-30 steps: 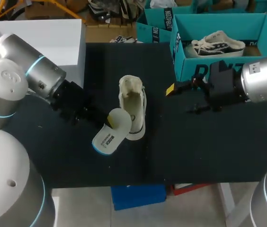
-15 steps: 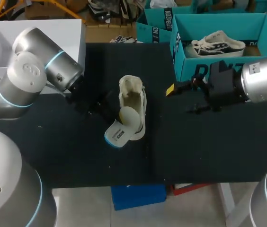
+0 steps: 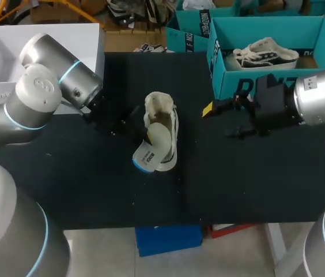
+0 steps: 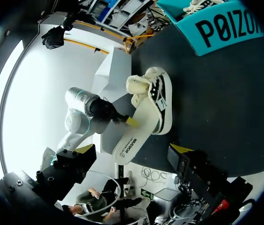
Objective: Take the shoe out of the shoebox, open the shoe tongue, remove and reinsert the insole, then place the shoe into the shoebox
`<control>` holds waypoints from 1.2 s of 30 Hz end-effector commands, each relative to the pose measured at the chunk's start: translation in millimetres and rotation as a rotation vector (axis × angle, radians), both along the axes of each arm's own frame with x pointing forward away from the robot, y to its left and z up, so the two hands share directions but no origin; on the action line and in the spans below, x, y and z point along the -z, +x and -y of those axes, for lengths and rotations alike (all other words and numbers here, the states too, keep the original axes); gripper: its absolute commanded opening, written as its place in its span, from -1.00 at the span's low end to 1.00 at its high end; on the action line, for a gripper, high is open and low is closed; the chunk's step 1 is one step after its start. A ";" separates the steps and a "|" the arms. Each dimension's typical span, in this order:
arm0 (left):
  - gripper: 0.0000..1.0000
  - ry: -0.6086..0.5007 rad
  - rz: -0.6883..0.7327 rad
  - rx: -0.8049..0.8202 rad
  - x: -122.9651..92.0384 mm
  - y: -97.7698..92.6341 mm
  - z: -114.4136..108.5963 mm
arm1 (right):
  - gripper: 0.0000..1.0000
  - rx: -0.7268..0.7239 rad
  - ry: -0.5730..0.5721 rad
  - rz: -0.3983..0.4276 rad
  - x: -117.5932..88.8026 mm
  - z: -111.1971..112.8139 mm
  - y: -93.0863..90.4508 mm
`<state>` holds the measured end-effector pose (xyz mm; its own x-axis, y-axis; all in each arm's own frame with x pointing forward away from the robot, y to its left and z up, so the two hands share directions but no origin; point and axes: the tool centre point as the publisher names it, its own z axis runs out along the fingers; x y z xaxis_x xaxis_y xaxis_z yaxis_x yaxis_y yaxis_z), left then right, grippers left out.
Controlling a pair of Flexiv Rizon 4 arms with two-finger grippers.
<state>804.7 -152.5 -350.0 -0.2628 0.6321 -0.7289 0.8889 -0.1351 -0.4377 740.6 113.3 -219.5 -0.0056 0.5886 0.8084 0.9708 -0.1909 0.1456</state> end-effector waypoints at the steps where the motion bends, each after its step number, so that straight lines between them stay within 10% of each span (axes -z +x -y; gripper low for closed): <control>1: -1.00 0.001 -0.002 -0.005 6.1 6.0 6.2 | 1.00 0.000 -0.001 0.000 0.4 -0.6 0.3; 36: -1.00 0.035 0.045 -0.131 21.4 59.5 20.4 | 1.00 0.000 -0.001 0.000 0.4 -0.6 0.3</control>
